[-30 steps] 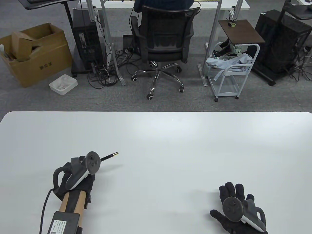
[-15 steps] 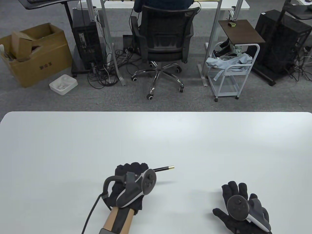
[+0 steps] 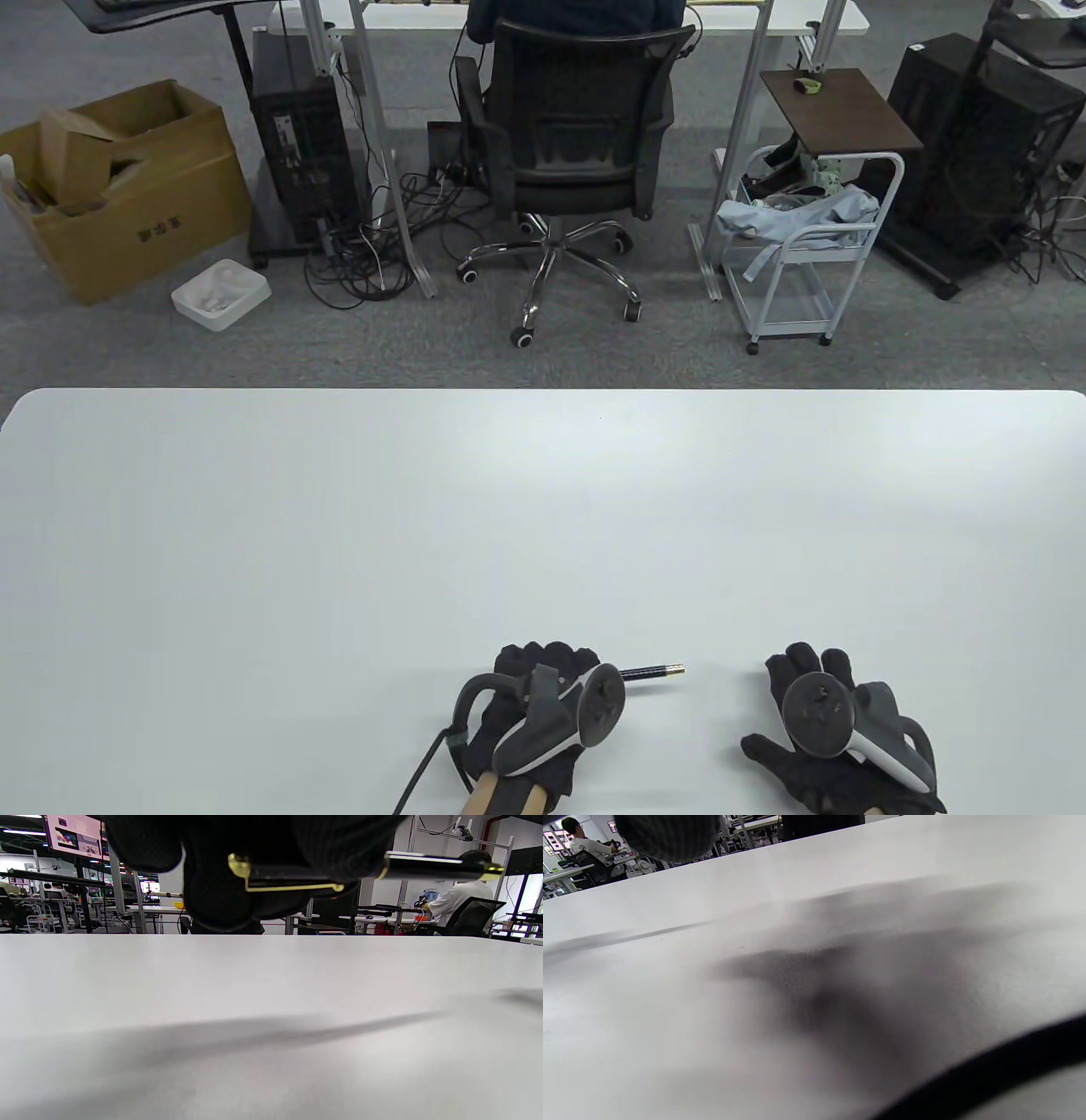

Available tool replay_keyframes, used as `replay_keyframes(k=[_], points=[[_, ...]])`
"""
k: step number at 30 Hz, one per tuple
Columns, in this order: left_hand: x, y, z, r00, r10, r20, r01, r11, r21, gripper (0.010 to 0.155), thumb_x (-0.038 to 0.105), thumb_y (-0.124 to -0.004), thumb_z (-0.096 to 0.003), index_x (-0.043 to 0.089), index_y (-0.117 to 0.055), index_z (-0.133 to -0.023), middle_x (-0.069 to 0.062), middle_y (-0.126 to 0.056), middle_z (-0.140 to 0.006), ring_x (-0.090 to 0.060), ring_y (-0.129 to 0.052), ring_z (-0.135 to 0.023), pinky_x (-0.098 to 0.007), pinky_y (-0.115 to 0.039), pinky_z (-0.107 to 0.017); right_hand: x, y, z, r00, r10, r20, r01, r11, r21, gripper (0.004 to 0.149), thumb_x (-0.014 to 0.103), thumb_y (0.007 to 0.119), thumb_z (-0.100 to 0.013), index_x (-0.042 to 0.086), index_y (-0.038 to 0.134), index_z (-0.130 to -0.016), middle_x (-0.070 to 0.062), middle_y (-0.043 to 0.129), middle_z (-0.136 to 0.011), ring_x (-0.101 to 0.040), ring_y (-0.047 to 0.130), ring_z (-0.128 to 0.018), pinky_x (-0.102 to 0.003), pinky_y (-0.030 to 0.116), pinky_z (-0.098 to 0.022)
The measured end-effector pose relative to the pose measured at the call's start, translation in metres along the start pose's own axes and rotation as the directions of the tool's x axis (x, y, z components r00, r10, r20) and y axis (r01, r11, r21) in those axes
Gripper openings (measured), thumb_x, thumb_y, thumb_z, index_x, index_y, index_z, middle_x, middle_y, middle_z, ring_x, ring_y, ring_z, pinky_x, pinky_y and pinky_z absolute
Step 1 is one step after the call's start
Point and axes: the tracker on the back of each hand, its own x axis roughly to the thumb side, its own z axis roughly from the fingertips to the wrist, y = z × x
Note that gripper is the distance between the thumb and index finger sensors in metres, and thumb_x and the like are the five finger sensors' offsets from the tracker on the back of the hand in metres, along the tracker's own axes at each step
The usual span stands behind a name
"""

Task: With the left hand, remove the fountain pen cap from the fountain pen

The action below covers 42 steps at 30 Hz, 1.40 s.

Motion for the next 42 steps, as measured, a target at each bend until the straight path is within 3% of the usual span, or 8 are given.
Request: replay_keyframes(k=[6, 10, 14, 19, 26, 30, 35, 42], points=[[-0.002, 0.001, 0.007, 0.999, -0.006, 0.040, 0.006, 1.000, 0.002, 0.043, 0.029, -0.076, -0.0437, 0.026, -0.080, -0.087, -0.002, -0.090, -0.086, -0.029, -0.097, -0.072, -0.063, -0.068, -0.068, 0.004, -0.008, 0.009, 1.000, 0.006, 0.021, -0.004, 0.998, -0.058, 0.082, 0.054, 0.060, -0.048, 0.016, 0.018, -0.106, -0.011, 0.008, -0.113, -0.046, 0.007, -0.102, -0.074, 0.013, -0.064], [0.001, 0.002, 0.008, 0.997, 0.037, 0.073, -0.036, 0.999, -0.016, 0.044, 0.027, -0.076, -0.0439, 0.025, -0.080, -0.087, -0.003, -0.089, -0.087, -0.030, -0.095, -0.072, -0.064, -0.067, -0.069, 0.019, -0.037, 0.027, 0.998, 0.003, 0.068, 0.012, 0.977, -0.212, 0.075, 0.049, 0.065, -0.048, 0.017, 0.032, -0.107, -0.010, 0.026, -0.115, -0.041, 0.028, -0.107, -0.073, 0.025, -0.068], [0.004, 0.003, 0.008, 0.995, 0.047, 0.088, -0.046, 0.999, -0.021, 0.045, 0.026, -0.074, -0.0441, 0.023, -0.078, -0.088, -0.004, -0.087, -0.087, -0.031, -0.093, -0.072, -0.064, -0.066, -0.069, 0.051, -0.061, 0.039, 0.993, 0.039, 0.115, -0.010, 0.970, -0.242, 0.068, 0.048, 0.068, -0.049, 0.018, 0.046, -0.106, -0.009, 0.041, -0.116, -0.037, 0.040, -0.108, -0.071, 0.031, -0.070], [0.006, 0.004, 0.009, 0.993, 0.053, 0.105, -0.050, 0.998, -0.026, 0.045, 0.026, -0.074, -0.0441, 0.023, -0.078, -0.088, -0.004, -0.087, -0.087, -0.031, -0.093, -0.072, -0.064, -0.066, -0.069, 0.099, -0.073, 0.042, 0.975, 0.121, 0.184, -0.068, 0.961, -0.268, 0.064, 0.047, 0.070, -0.049, 0.020, 0.053, -0.104, -0.007, 0.051, -0.114, -0.035, 0.051, -0.107, -0.069, 0.039, -0.071], [0.005, 0.007, 0.012, 0.989, 0.077, 0.126, -0.077, 0.997, -0.009, 0.045, 0.026, -0.073, -0.0440, 0.024, -0.077, -0.088, -0.004, -0.087, -0.088, -0.031, -0.092, -0.073, -0.064, -0.065, -0.070, 0.140, -0.046, 0.021, 0.955, 0.182, 0.233, -0.116, 0.956, -0.270, 0.053, 0.040, 0.077, -0.049, 0.025, 0.065, -0.098, -0.002, 0.066, -0.109, -0.034, 0.067, -0.102, -0.068, 0.041, -0.071], [0.010, 0.004, 0.012, 0.981, 0.111, 0.160, -0.103, 0.993, -0.061, 0.045, 0.026, -0.073, -0.0440, 0.023, -0.078, -0.088, -0.004, -0.087, -0.087, -0.031, -0.093, -0.071, -0.064, -0.065, -0.069, 0.140, -0.019, 0.011, 0.934, 0.249, 0.257, -0.135, 0.910, -0.393, 0.046, 0.035, 0.081, -0.047, 0.026, 0.074, -0.091, -0.001, 0.080, -0.100, -0.031, 0.082, -0.092, -0.066, 0.045, -0.070], [0.016, 0.002, 0.012, 0.973, 0.142, 0.182, -0.130, 0.988, -0.080, 0.045, 0.026, -0.072, -0.0444, 0.023, -0.076, -0.089, -0.005, -0.086, -0.087, -0.031, -0.092, -0.070, -0.064, -0.065, -0.070, 0.137, -0.010, 0.015, 0.921, 0.254, 0.297, -0.084, 0.871, -0.485, 0.044, 0.031, 0.085, -0.044, 0.022, 0.078, -0.086, -0.005, 0.089, -0.088, -0.032, 0.090, -0.076, -0.063, 0.052, -0.069], [0.015, 0.000, 0.012, 0.962, 0.176, 0.208, -0.150, 0.979, -0.135, 0.045, 0.026, -0.073, -0.0437, 0.026, -0.078, -0.088, -0.003, -0.089, -0.086, -0.029, -0.096, -0.069, -0.062, -0.069, -0.068, 0.135, -0.007, 0.013, 0.914, 0.181, 0.364, -0.039, 0.930, -0.365, 0.044, 0.024, 0.075, -0.044, 0.018, 0.073, -0.088, -0.009, 0.088, -0.078, -0.032, 0.086, -0.064, -0.062, 0.057, -0.066]])
